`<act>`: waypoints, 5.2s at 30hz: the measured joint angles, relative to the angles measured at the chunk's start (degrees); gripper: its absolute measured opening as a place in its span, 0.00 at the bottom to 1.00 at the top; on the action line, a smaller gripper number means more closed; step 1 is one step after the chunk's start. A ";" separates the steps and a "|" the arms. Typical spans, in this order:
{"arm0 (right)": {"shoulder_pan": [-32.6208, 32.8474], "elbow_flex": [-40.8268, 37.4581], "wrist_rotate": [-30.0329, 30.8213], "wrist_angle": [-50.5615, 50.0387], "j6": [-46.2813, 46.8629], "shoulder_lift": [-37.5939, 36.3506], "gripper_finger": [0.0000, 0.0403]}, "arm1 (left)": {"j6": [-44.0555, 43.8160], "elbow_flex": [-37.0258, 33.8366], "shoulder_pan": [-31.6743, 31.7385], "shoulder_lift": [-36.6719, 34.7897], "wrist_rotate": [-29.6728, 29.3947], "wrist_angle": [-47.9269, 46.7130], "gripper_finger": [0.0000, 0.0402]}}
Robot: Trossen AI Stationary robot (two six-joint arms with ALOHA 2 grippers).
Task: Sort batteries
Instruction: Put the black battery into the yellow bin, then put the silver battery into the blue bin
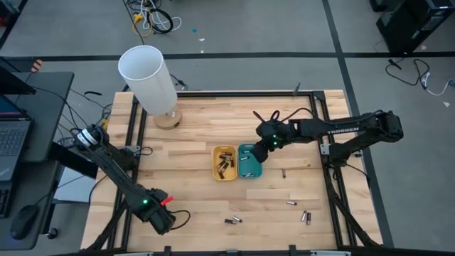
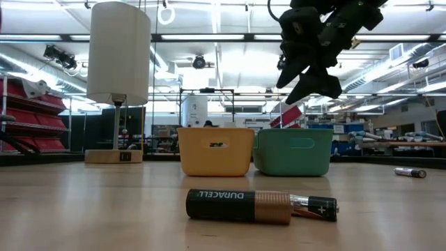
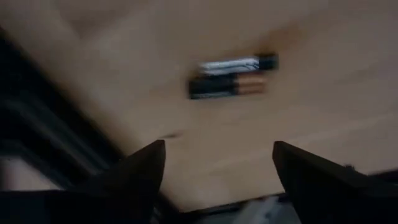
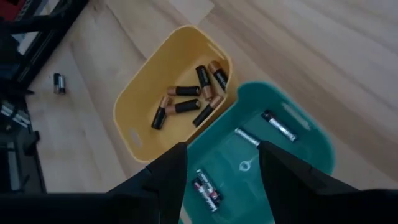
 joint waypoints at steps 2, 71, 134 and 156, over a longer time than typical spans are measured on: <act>0.55 0.00 0.00 0.04 0.78 0.00 0.46 | -2.42 -1.90 -0.71 0.07 -1.68 6.54 0.81; 1.40 0.00 0.92 0.07 -3.25 0.00 0.46 | 17.66 5.93 5.93 3.65 -2.67 -6.32 0.60; 14.72 -12.99 -1.79 -22.18 34.69 0.04 0.43 | 74.84 20.25 44.10 10.73 -24.28 8.98 0.80; 15.51 -13.23 1.05 -18.34 40.60 5.67 0.30 | 70.67 22.70 44.08 10.71 -26.06 7.13 0.69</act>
